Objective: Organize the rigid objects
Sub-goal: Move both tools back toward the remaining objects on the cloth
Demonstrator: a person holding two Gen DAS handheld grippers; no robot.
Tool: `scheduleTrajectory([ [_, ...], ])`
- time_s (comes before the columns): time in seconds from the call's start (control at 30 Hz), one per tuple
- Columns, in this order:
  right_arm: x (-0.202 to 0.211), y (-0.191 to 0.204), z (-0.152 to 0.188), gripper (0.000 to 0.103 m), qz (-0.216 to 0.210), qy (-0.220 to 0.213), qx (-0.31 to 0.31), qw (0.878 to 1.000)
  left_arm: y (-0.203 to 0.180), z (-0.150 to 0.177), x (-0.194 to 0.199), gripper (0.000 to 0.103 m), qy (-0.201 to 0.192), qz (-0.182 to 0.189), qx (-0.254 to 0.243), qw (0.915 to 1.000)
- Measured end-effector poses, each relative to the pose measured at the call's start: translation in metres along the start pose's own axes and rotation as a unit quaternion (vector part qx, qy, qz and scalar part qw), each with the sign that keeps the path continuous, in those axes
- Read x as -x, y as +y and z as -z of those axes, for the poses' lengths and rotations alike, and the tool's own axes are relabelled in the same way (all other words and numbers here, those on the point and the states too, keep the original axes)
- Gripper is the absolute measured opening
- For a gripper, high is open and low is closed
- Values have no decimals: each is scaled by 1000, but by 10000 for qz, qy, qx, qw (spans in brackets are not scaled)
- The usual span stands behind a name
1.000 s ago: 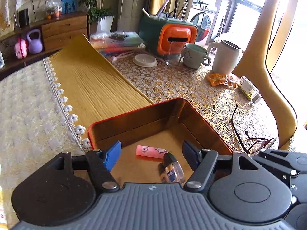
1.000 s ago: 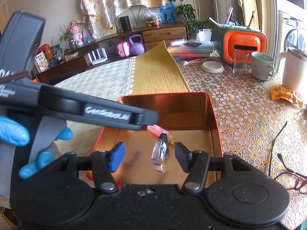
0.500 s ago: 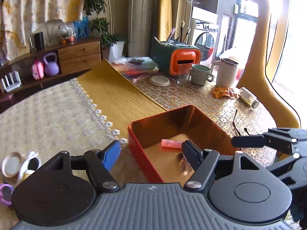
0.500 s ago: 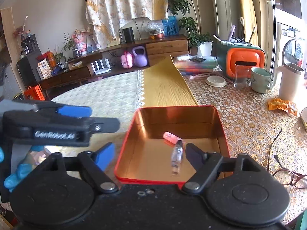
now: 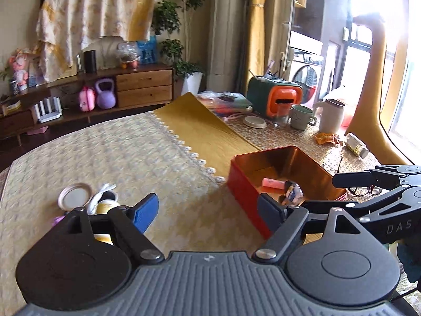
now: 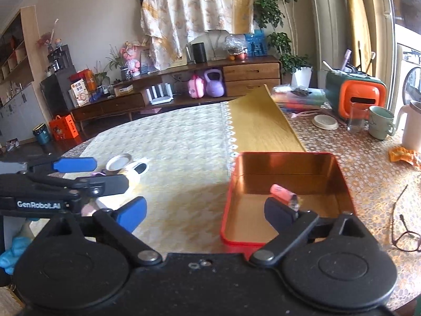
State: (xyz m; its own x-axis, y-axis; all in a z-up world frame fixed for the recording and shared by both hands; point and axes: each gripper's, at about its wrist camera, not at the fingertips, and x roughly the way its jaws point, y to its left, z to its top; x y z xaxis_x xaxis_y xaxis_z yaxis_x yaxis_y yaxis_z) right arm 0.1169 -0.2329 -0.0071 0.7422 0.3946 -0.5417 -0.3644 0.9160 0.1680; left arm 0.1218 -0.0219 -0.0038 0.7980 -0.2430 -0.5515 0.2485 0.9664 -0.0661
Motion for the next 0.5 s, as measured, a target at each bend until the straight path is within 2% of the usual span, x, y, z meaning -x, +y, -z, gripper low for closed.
scheduleTrajectory([
  [0.27,-12,35,3,102,-188,43,191,9996,50,28,34,84,-97,-577,434,9973],
  [0.5,-34,60,7,102,-393,296,304,9983,87,55,44,84,75,-986,780,9920],
])
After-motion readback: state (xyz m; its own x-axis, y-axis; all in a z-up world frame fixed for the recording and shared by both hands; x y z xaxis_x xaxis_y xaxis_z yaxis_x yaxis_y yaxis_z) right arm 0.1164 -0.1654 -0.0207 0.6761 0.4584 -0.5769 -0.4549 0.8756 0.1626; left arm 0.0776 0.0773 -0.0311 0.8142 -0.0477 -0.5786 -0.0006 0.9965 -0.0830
